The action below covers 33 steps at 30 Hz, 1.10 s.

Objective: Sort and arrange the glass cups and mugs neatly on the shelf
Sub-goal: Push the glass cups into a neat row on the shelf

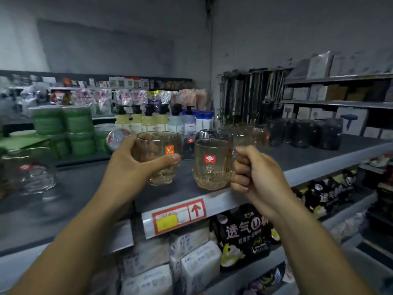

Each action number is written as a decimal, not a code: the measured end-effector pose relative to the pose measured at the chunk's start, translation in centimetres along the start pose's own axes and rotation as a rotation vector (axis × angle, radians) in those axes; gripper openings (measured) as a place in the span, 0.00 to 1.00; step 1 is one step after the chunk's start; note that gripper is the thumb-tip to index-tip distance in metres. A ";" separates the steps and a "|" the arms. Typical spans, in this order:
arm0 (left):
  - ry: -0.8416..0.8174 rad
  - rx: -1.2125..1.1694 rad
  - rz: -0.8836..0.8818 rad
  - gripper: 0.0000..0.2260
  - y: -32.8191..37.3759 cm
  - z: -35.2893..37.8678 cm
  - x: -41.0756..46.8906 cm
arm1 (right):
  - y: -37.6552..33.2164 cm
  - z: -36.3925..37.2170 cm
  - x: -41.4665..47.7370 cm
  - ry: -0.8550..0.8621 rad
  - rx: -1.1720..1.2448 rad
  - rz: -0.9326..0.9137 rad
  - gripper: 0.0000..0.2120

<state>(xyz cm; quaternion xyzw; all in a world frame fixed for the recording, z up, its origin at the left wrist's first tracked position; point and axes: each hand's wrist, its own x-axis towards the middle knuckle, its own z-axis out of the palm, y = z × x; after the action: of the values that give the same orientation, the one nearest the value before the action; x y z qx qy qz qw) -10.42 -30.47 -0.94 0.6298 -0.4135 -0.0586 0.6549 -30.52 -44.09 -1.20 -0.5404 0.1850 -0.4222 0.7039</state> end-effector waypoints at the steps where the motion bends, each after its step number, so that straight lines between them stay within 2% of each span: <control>1: -0.005 0.019 -0.013 0.29 -0.3 0.1 0.8 | 0.1 -0.2 1.2 -0.023 -0.014 0.007 0.22; 4: -0.003 0.112 -0.052 0.34 -0.9 0.5 2.8 | 0.5 -1.3 4.5 -0.094 -0.032 0.036 0.23; 8: -0.040 0.169 -0.131 0.27 -0.9 1.5 5.1 | 0.8 -3.2 8.0 -0.195 -0.065 0.065 0.23; 13: -0.066 0.174 -0.267 0.39 -1.5 2.4 8.4 | 0.8 -5.2 10.6 -0.314 -0.102 0.119 0.23; 18: -0.037 0.208 -0.280 0.37 -2.9 3.8 9.1 | 1.3 -5.3 11.7 -0.369 -0.094 0.149 0.21; 22: -0.019 0.184 -0.258 0.45 -3.8 4.4 8.4 | 1.6 -5.1 12.0 -0.376 -0.081 0.171 0.20; 27: -0.050 0.216 -0.232 0.48 -4.1 4.9 8.1 | 2.2 -5.4 12.4 -0.374 -0.044 0.176 0.21; 31: -0.062 0.231 -0.221 0.46 -4.7 4.7 8.2 | 2.4 -5.7 12.5 -0.378 -0.060 0.166 0.20; 33: -0.136 0.253 -0.222 0.39 -4.7 4.5 8.0 | 2.5 -5.8 12.5 -0.378 -0.069 0.166 0.20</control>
<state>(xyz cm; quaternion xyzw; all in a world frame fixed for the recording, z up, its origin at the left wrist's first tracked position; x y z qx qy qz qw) -5.91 -39.70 -1.93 0.7434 -0.3888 -0.1205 0.5307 -26.45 -57.40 -3.06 -0.6168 0.1077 -0.2472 0.7395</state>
